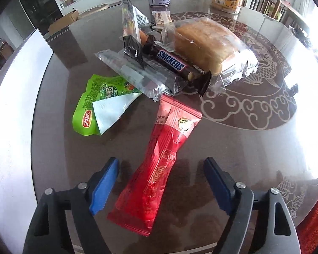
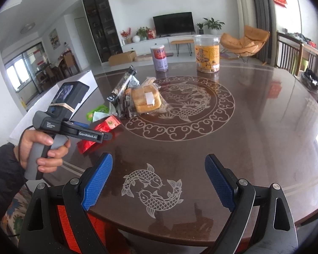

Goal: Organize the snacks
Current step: 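Grasp the bagged bread loaf with the right tool while the left tool approaches the red snack bar, then grasp the red snack bar with the left tool while the right tool holds the bread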

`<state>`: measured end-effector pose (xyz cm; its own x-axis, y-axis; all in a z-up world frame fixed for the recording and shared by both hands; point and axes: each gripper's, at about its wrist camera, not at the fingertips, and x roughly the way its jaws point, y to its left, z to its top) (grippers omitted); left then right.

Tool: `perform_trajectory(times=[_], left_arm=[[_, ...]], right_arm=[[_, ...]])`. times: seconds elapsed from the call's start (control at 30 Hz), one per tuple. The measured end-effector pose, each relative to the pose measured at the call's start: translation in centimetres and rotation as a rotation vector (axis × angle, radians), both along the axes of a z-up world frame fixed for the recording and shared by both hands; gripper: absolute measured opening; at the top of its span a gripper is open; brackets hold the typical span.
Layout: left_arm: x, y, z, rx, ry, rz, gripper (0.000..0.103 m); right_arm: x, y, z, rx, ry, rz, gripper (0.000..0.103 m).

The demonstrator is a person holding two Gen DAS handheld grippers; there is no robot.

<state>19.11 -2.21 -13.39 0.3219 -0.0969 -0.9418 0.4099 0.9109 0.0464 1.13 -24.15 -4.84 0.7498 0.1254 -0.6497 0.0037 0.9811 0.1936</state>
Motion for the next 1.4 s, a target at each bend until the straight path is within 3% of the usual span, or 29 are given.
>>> perform_trajectory(times=[0.13, 0.27, 0.3, 0.43, 0.53, 0.7, 0.77, 0.83, 1.13, 1.4], left_arm=[[-0.2, 0.4, 0.3, -0.008, -0.033, 0.021, 0.066], [-0.3, 1.3, 0.2, -0.019, -0.047, 0.06, 0.069], [-0.3, 1.4, 0.1, -0.017, -0.052, 0.066, 0.074], [-0.6, 1.3, -0.1, 0.072, -0.107, 0.1, 0.096], [-0.6, 1.4, -0.2, 0.085, -0.123, 0.104, 0.098], [-0.4, 2.1, -0.3, 0.036, -0.075, 0.098, 0.098], [-0.1, 2.5, -0.6, 0.004, -0.046, 0.091, 0.098], [-0.3, 2.7, -0.7, -0.021, -0.021, 0.087, 0.1], [0.2, 3.4, -1.2, -0.052, 0.003, 0.124, 0.103], [2.0, 2.6, -0.9, 0.015, 0.126, 0.079, 0.101]], right_arm=[[4.3, -2.1, -0.4, 0.07, 0.076, 0.055, 0.091], [11.6, -2.1, 0.5, 0.081, 0.136, 0.117, 0.091], [13.4, -1.7, 0.7, 0.083, 0.139, 0.14, 0.091], [21.3, 1.9, 0.8, -0.04, 0.187, 0.244, 0.091], [25.9, 4.9, -0.5, -0.142, 0.231, 0.317, 0.091], [31.3, 7.0, -5.5, -0.189, 0.392, 0.326, 0.093], [31.7, 6.9, -6.3, -0.247, 0.405, 0.308, 0.086], [31.6, 5.9, -6.6, -0.206, 0.425, 0.3, 0.075], [25.5, -1.5, -5.9, -0.22, 0.502, 0.23, 0.077], [21.9, -6.9, -5.0, -0.037, 0.568, 0.164, 0.081]])
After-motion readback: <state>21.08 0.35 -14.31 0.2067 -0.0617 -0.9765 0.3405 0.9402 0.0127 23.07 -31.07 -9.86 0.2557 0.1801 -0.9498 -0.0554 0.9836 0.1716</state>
